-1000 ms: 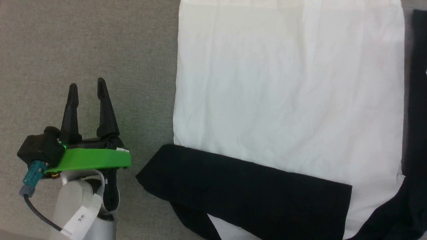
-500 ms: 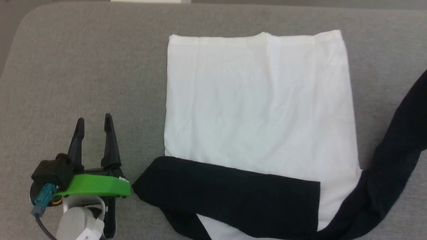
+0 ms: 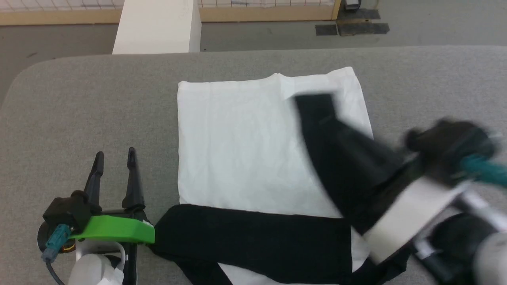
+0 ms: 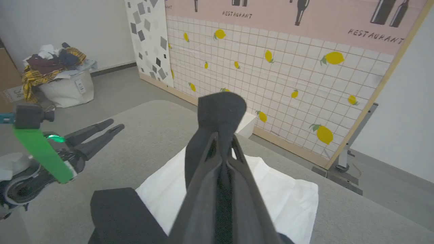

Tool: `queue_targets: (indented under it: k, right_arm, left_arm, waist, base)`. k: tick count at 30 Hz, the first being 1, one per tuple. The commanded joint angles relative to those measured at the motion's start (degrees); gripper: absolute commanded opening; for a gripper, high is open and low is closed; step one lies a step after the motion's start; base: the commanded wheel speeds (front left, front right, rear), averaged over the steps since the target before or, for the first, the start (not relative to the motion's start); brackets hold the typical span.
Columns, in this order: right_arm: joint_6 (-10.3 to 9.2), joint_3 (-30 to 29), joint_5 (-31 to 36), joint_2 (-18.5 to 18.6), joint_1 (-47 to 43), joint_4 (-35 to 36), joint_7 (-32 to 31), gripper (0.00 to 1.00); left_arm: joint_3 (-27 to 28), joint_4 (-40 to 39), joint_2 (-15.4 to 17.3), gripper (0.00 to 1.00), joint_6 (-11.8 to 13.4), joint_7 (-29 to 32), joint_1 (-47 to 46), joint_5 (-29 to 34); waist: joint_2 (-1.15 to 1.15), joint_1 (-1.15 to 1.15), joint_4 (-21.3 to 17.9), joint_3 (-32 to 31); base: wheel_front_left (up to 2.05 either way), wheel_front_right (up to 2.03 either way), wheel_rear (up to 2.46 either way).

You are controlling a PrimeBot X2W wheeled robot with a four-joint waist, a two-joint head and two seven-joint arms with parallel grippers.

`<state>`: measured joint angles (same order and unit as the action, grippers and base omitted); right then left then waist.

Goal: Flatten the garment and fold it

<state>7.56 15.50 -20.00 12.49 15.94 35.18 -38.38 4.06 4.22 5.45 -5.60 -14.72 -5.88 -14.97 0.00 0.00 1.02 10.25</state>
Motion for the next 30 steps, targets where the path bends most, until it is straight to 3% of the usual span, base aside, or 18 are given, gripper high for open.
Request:
queue_targets:
  k: [1,9,19,20,21,22,30]
  right_arm:
    - [-0.08,4.3,-0.8,-1.0,-0.7,-1.2,0.1,0.0]
    - [-0.08,20.6,-1.4,-4.7,0.3,-17.4,4.5,0.0]
    - [-0.08,28.6,-3.9,-7.8,2.0,-40.0,9.2,0.0]
    - [-0.08,28.7,-4.1,-7.9,2.2,-41.1,9.4,0.2]
    - [-0.08,28.5,-4.5,-8.0,2.2,-41.9,9.9,0.68]
    - [-0.08,27.9,-5.0,-8.1,2.2,-42.3,10.6,1.0]
    - [-0.08,15.4,-4.3,-8.8,1.7,-36.3,22.6,1.0]
  left_arm:
    - [-0.3,0.1,0.4,1.0,-0.4,0.0,0.4,0.3]
    - [-1.9,0.9,0.0,1.0,-0.5,0.0,-0.3,-0.2]
    - [-3.3,2.3,-0.6,1.0,-0.6,-0.2,-1.7,-0.5]
    - [-3.5,2.3,-0.7,1.0,-0.6,-0.2,-1.7,-0.4]
    - [-3.8,2.2,-0.7,1.0,-0.5,-0.2,-1.7,-0.3]
    - [-3.9,2.4,-0.8,1.0,-0.5,-0.2,-1.8,-0.3]
    - [-5.1,3.3,0.6,1.0,-1.0,-0.2,-2.4,-0.4]
  waist:
    - [0.0,0.0,-0.1,-0.4]
    - [0.0,0.0,2.8,0.9]
    - [0.0,0.0,5.1,2.9]
    - [0.0,0.0,5.2,3.0]
    - [0.0,0.0,5.2,3.0]
    - [0.0,0.0,5.2,3.1]
    - [0.0,0.0,2.3,3.3]
  base:
    - [0.0,0.0,0.0]
    - [0.0,0.0,0.0]
    - [0.0,0.0,0.0]
    - [0.0,0.0,0.0]
    - [0.0,0.0,0.0]
    - [0.0,0.0,0.0]
    - [0.0,0.0,0.0]
